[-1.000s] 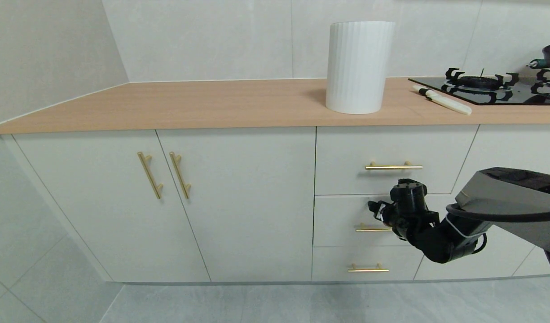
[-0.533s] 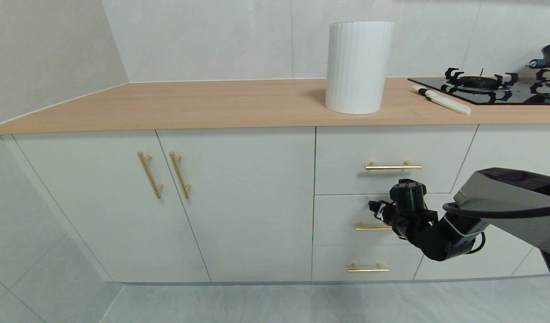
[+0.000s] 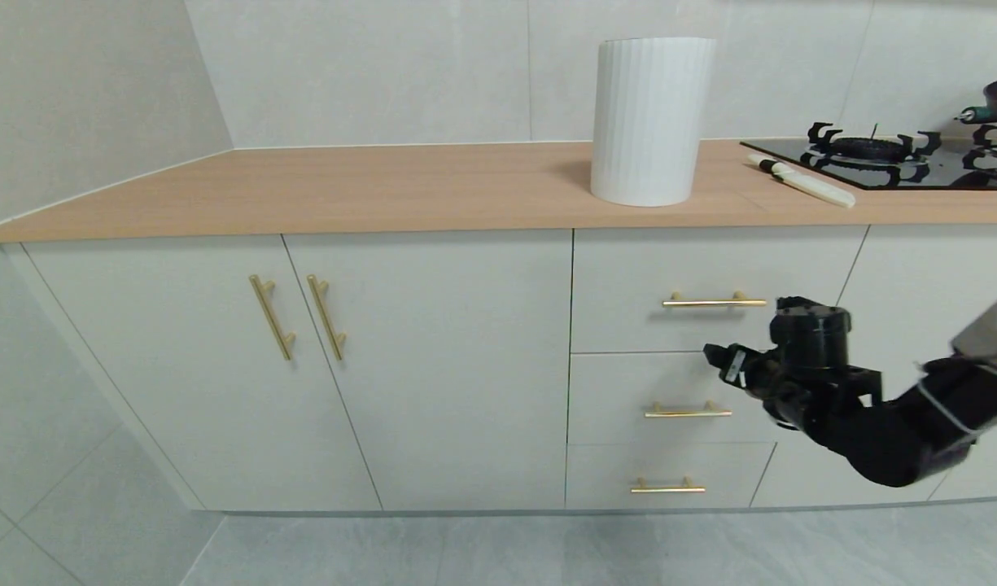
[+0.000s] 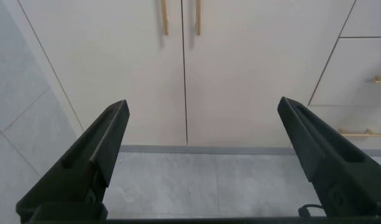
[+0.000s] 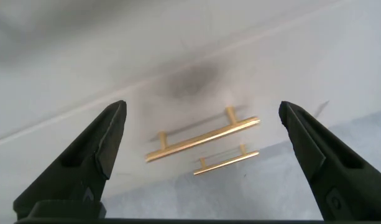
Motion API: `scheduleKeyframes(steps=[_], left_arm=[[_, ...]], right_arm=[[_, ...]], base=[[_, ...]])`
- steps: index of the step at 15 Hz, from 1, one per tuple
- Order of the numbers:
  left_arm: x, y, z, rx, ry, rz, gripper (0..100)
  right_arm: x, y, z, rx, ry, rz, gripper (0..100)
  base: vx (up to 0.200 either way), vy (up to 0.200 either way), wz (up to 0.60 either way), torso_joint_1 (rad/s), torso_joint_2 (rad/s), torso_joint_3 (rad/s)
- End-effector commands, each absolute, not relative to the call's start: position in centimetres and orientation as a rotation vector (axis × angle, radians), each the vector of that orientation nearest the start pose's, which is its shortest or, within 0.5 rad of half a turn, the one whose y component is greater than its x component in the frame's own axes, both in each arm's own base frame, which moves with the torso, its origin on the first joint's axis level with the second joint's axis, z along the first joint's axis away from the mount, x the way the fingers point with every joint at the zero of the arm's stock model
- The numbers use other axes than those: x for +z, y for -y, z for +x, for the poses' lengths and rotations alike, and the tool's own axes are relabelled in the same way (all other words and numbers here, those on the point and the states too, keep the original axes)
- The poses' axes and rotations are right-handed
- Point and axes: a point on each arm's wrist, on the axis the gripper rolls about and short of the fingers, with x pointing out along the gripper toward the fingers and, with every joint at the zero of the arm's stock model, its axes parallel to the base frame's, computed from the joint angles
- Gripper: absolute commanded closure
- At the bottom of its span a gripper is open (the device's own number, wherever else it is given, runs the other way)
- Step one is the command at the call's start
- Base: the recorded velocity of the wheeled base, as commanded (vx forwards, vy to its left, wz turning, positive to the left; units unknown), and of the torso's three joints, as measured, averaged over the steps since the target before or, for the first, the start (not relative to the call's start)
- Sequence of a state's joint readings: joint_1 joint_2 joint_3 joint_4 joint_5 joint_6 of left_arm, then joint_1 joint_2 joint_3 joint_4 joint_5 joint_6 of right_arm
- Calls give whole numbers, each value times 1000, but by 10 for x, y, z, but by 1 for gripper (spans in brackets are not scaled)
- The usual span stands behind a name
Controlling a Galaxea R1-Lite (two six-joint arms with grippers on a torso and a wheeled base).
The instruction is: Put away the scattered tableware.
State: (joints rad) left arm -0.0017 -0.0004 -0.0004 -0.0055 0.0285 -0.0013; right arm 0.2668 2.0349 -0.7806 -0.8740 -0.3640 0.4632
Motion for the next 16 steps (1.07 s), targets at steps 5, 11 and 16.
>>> scheduleKeyframes(steps=[5, 11, 16], left_arm=[[76, -1, -23, 28, 6, -2, 0], [76, -1, -23, 28, 6, -2, 0], [76, -1, -23, 28, 6, -2, 0]], right_arm=[[177, -15, 109, -172, 4, -5, 0], [153, 10, -19, -344, 41, -125, 0], [110, 8, -39, -379, 51, -118, 0]], base=[[0, 0, 0, 0, 0, 0], [0, 0, 0, 0, 0, 0], [0, 0, 0, 0, 0, 0]])
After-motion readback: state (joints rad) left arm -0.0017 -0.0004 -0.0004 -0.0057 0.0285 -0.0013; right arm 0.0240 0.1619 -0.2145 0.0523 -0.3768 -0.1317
